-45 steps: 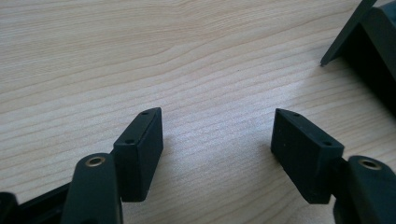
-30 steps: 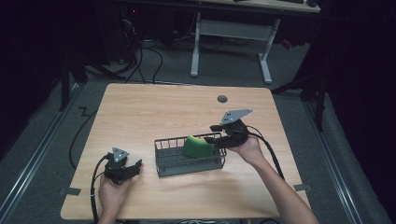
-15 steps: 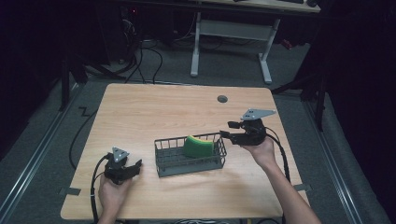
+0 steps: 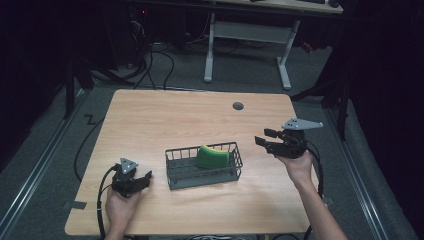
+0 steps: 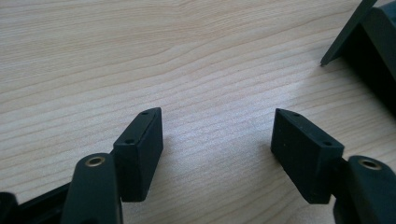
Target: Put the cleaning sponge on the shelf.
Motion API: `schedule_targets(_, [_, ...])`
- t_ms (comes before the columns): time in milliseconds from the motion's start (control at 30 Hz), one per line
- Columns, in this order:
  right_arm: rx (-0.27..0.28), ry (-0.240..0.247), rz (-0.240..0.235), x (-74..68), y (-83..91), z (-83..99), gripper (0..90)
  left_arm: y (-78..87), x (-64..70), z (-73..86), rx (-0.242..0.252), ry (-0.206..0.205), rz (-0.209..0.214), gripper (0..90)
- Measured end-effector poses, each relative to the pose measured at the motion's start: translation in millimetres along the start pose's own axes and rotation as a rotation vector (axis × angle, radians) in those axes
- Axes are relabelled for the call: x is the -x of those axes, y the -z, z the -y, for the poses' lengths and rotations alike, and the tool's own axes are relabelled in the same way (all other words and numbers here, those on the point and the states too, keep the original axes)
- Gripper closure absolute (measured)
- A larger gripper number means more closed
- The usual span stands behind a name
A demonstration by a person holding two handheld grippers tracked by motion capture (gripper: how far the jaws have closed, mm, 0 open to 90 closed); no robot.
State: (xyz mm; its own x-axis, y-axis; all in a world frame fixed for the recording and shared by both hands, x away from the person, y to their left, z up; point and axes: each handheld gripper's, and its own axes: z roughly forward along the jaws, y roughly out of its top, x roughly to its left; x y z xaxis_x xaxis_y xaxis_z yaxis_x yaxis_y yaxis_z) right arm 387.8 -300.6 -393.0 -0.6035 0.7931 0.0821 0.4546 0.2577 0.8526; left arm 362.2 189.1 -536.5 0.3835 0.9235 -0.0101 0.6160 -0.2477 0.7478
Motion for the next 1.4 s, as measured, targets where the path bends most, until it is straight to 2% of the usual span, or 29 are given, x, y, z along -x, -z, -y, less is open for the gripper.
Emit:
schedule_targets(133, [-0.006, -0.026, 0.021, 5.6, 6.0, 8.5, 46.0, 0.0, -0.1, 0.0, 0.0, 0.0, 0.0, 34.7])
schedule_targets(533, [0.033, -0.108, 0.097, 19.0, 31.8, 37.0, 46.1, 0.0, -0.1, 0.0, 0.0, 0.001, 0.001, 34.6])
schedule_targets(800, [0.044, -0.153, 0.125, 23.5, 41.1, 56.4, 46.1, 0.0, -0.1, 0.0, 0.0, 0.0, 0.001, 34.7])
schedule_targets(1133, [0.04, -0.185, 0.161, 26.6, 46.2, 80.7, 46.1, 0.0, -0.1, 0.0, 0.0, 0.0, 0.002, 34.5])
schedule_targets(1400, [0.03, -0.201, 0.173, 25.4, 43.1, 99.0, 46.0, 0.0, -0.1, 0.0, 0.0, 0.0, 0.001, 34.5])
